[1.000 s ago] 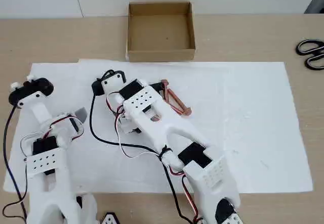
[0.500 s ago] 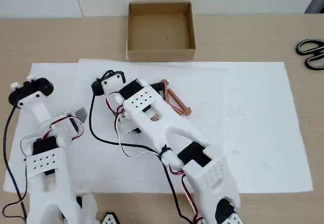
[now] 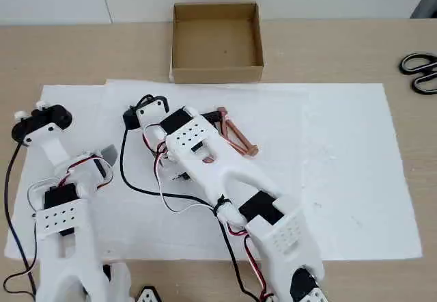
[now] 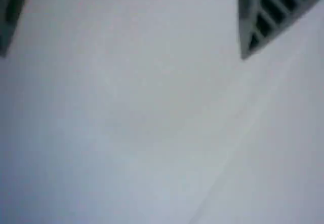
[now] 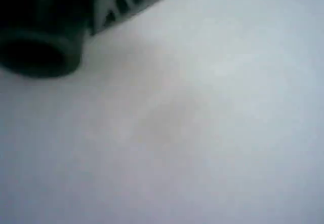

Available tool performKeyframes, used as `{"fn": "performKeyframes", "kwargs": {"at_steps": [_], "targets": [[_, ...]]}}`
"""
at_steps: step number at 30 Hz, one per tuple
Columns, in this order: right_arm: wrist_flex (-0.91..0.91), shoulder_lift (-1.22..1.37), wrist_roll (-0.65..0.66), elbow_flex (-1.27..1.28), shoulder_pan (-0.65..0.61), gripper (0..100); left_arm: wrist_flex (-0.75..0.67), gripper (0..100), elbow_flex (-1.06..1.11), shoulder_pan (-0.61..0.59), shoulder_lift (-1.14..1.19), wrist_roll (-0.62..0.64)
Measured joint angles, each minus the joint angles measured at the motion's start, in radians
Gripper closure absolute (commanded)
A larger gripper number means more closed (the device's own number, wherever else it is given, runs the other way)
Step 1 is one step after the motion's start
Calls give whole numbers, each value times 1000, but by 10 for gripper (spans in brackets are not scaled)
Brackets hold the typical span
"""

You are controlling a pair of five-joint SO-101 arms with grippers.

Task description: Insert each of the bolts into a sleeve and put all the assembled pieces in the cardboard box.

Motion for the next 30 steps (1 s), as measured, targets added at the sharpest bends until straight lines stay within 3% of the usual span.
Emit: {"fn": "performKeyframes", "kwargs": {"at_steps": [6,14,20,30], "targets": [[0,-3,0,-2,2,991,0,723,0,0,0,0],[20,-80,41,12,9,995,0,723,0,0,0,0],[170,-245,107,-74,68,995,3,723,-2,51,0,-21],[319,-511,117,-186,301,995,249,723,-338,132,35,-28]]}}
